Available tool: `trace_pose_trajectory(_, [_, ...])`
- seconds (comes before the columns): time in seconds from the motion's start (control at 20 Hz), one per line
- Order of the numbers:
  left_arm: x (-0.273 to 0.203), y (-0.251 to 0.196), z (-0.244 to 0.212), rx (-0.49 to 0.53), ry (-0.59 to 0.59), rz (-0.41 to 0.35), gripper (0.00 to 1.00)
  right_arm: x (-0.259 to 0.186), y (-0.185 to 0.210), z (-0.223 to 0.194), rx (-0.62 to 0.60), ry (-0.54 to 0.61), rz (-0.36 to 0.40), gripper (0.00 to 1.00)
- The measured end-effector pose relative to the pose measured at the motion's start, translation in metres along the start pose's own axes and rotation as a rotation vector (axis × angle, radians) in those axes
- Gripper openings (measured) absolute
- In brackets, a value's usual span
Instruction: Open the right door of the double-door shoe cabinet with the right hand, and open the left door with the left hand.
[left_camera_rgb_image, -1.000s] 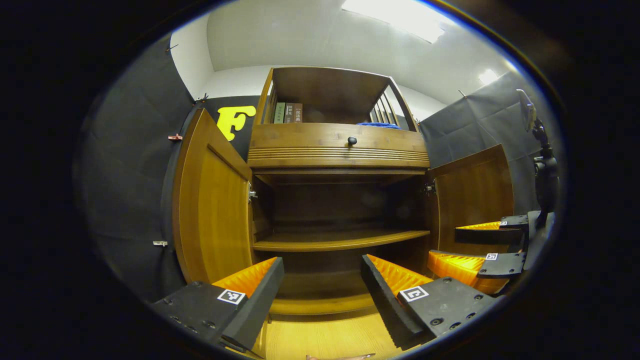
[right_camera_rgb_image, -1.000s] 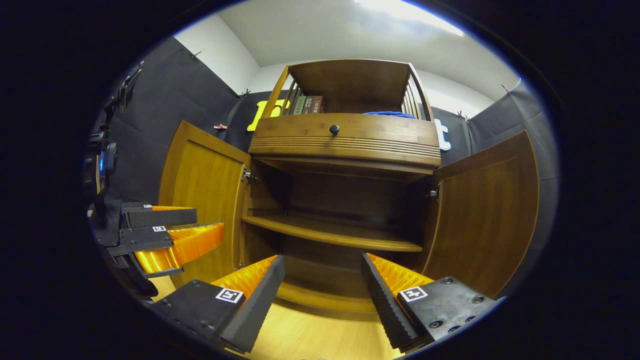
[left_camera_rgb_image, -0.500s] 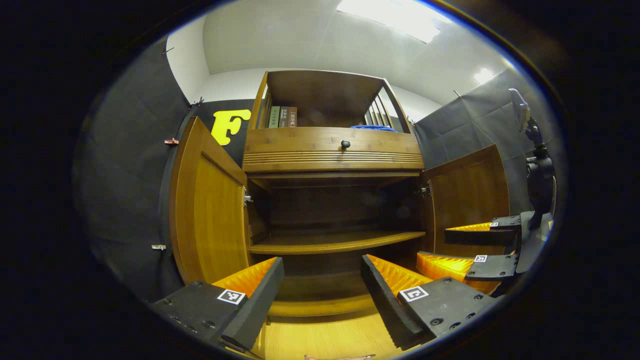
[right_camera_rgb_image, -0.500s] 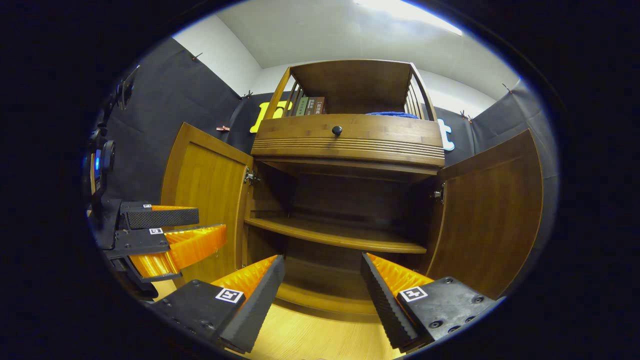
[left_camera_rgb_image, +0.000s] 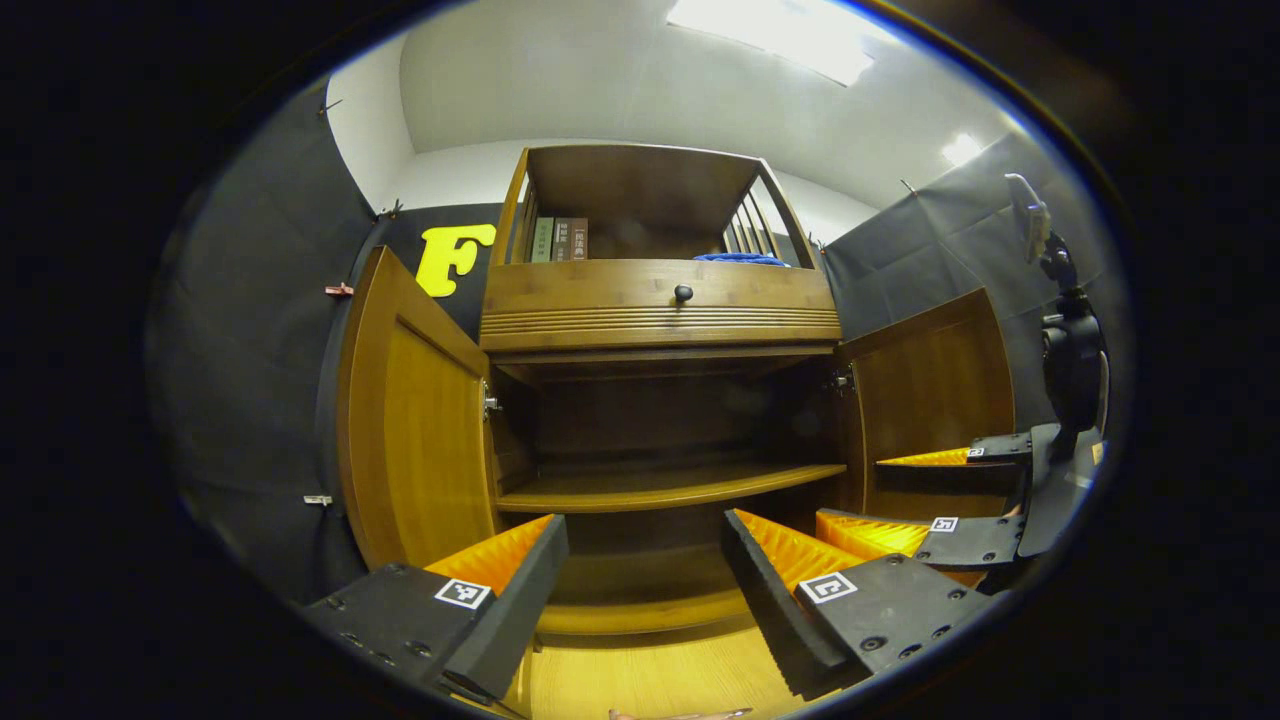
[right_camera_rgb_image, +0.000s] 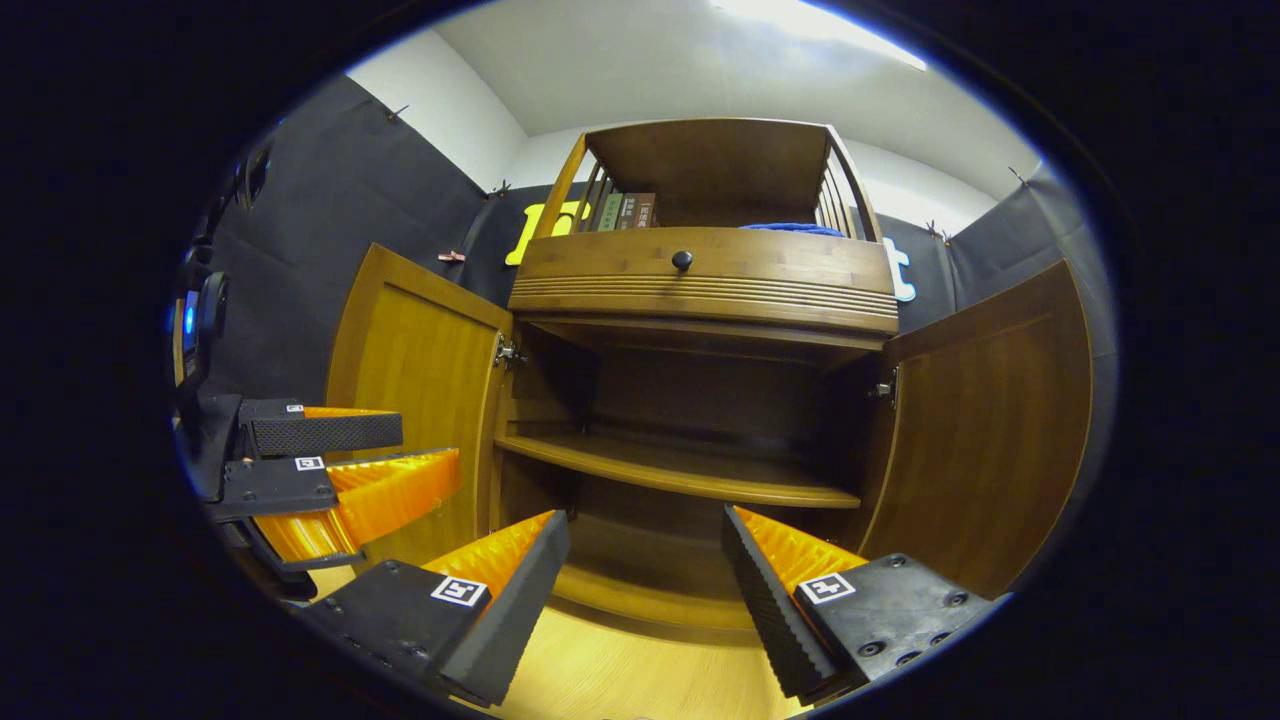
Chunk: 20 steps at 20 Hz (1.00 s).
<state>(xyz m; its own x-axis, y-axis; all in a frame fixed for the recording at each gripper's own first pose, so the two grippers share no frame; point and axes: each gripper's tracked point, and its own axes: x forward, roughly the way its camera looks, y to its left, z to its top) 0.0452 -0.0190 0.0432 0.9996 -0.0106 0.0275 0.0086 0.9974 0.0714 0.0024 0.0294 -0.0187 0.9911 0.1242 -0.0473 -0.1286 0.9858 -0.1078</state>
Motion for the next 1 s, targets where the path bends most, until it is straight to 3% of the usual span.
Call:
trace_pose_trajectory(0.1, [0.0, 0.0, 0.0, -0.005, 0.0, 0.001, 0.96, 0.0, 0.0, -0.002, 0.001, 0.005, 0.0, 0.97])
trace_pose_trajectory(0.3, [-0.001, 0.001, 0.002, -0.007, 0.001, 0.008, 0.99, 0.0, -0.001, -0.002, 0.006, 0.007, 0.0, 0.95])
trace_pose_trajectory(0.5, [-0.001, 0.002, 0.002, -0.013, 0.0, 0.014, 0.96, -0.002, -0.002, -0.001, 0.005, 0.003, -0.002, 0.97])
trace_pose_trajectory(0.75, [-0.001, 0.007, 0.003, -0.028, -0.009, 0.029, 0.99, 0.0, -0.003, -0.003, 0.002, 0.006, -0.006, 0.99])
trace_pose_trajectory(0.9, [0.0, 0.012, 0.005, -0.024, -0.012, 0.036, 0.96, 0.0, -0.002, -0.003, 0.004, 0.007, -0.006, 0.96])
trace_pose_trajectory(1.0, [-0.001, 0.013, 0.005, -0.021, -0.018, 0.042, 0.99, -0.001, -0.003, -0.001, 0.003, 0.002, -0.009, 0.96])
